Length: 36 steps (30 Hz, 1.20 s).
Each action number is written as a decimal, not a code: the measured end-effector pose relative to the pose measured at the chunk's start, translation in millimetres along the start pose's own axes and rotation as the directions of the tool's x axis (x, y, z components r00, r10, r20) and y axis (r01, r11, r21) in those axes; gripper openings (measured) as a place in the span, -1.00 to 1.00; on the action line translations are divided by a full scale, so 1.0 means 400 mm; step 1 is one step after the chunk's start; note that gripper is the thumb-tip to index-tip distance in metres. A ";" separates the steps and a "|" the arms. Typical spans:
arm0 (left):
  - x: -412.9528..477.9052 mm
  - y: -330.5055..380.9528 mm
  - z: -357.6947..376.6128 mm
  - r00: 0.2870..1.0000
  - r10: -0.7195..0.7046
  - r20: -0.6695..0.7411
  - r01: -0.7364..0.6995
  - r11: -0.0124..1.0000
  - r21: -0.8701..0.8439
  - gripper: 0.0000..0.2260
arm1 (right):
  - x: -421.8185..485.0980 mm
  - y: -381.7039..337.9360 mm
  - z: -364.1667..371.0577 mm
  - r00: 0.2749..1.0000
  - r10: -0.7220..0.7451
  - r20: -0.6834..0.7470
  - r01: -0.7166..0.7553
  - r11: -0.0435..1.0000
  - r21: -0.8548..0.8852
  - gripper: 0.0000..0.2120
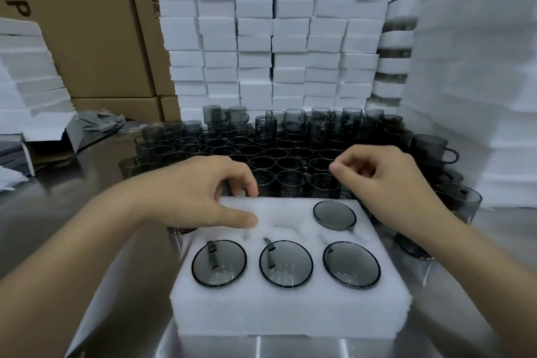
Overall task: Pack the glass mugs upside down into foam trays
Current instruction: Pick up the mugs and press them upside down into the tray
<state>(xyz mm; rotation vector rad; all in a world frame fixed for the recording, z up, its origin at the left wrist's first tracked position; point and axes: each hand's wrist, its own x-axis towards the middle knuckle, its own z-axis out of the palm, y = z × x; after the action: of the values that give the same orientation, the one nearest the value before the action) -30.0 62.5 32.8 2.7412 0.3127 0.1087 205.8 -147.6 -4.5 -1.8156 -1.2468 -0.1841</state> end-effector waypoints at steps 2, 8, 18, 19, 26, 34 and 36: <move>0.008 0.013 0.016 0.999 -0.045 0.005 0.046 0.998 -0.034 -0.68 | -0.002 -0.005 0.004 0.991 -0.036 0.125 0.055 0.986 -0.156 -0.92; -0.008 -0.025 -0.025 0.987 -0.160 0.028 0.162 0.984 -0.073 -0.83 | -0.004 -0.013 -0.030 0.824 0.078 0.562 -0.011 0.993 -0.122 -0.74; 0.048 -0.052 0.045 0.889 -0.308 -0.338 0.294 0.951 -0.094 -0.89 | -0.008 -0.020 0.020 0.968 0.128 0.216 -0.065 0.959 -0.275 -0.82; 0.048 -0.053 0.047 0.881 -0.321 -0.347 0.303 0.947 -0.105 -0.89 | -0.008 -0.020 0.024 0.974 0.127 0.187 -0.074 0.961 -0.268 -0.83; 0.045 -0.059 0.047 0.862 -0.351 -0.366 0.324 0.936 -0.135 -0.89 | -0.007 -0.012 0.041 0.997 0.064 0.035 -0.054 0.971 -0.233 -0.79; 0.048 -0.059 0.051 0.832 -0.394 -0.391 0.339 0.919 -0.204 -0.84 | 0.034 0.042 -0.050 0.992 0.127 -0.023 -0.129 0.965 -0.228 -0.85; 0.051 -0.060 0.054 0.826 -0.406 -0.391 0.341 0.912 -0.226 -0.86 | 0.038 0.047 -0.075 0.973 0.207 0.105 -0.177 0.953 -0.245 -0.85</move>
<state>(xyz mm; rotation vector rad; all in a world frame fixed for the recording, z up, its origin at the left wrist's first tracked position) -12.6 81.2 4.5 2.4280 0.9218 0.6108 238.4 -161.0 10.6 -2.1713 -1.1658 -0.1083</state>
